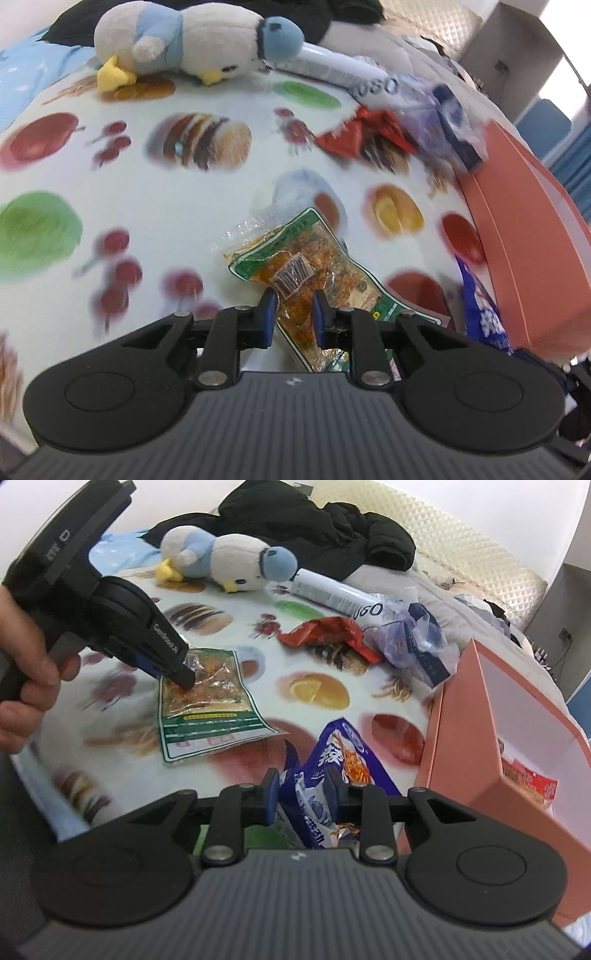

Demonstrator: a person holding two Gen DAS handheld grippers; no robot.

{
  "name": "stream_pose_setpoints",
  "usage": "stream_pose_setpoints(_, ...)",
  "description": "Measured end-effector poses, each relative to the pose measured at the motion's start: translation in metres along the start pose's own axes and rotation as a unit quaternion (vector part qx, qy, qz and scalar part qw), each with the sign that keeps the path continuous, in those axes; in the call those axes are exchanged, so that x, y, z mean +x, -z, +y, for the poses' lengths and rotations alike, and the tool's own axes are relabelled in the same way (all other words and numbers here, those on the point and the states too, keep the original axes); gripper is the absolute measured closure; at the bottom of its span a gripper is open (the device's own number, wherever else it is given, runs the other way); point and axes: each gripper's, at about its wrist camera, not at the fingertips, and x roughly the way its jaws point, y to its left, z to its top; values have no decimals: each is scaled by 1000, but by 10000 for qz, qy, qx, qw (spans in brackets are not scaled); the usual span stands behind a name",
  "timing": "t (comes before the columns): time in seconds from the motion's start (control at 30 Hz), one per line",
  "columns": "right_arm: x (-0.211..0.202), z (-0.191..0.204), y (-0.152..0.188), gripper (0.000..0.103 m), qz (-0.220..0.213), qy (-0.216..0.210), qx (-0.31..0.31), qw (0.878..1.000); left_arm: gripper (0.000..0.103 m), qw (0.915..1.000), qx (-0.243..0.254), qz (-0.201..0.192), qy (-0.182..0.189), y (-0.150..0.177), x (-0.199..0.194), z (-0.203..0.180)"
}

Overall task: Organize snacks
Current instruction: 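Grasp the blue chip bag with the right tool while the left grasps the green-labelled packet, then lift both held packets and carry them over the pink box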

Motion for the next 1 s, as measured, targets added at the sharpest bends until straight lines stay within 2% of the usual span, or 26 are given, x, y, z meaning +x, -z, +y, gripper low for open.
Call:
stream_pose_setpoints(0.33,-42,8,28,74,62,-285,-215,9993,79,9997,-231,7,-38,52,-45,0)
stream_pose_setpoints(0.5,-56,11,38,74,107,-363,-252,9990,79,9993,-360,57,27,68,-57,7)
stream_pose_setpoints(0.6,-56,8,39,69,102,-338,-111,9993,77,9991,-415,53,55,69,-60,10)
stream_pose_setpoints(0.63,-56,7,39,61,72,-333,-59,9994,72,9992,-390,83,55,69,-61,10)
stream_pose_setpoints(0.67,-57,6,38,49,43,-310,-24,9995,64,9993,-346,97,57,68,-62,10)
stream_pose_setpoints(0.7,-58,5,39,43,14,-300,-8,9995,57,9995,-320,74,28,67,-64,10)
stream_pose_setpoints(0.73,-60,4,38,37,-26,-313,3,9995,40,9996,-289,14,-17,67,-66,10)
stream_pose_setpoints(0.77,-62,3,37,35,-70,-346,15,9994,29,9997,-222,-38,-60,67,-69,9)
stream_pose_setpoints(0.83,-66,1,36,34,-151,-402,74,9991,27,9999,16,-82,-127,66,-71,8)
stream_pose_setpoints(0.93,-71,-6,34,22,-281,-444,418,9977,26,9985,472,-157,-249,63,-74,4)
stream_pose_setpoints(1.0,-72,-15,33,22,-348,-489,860,9945,26,9960,804,-225,-305,60,-75,0)
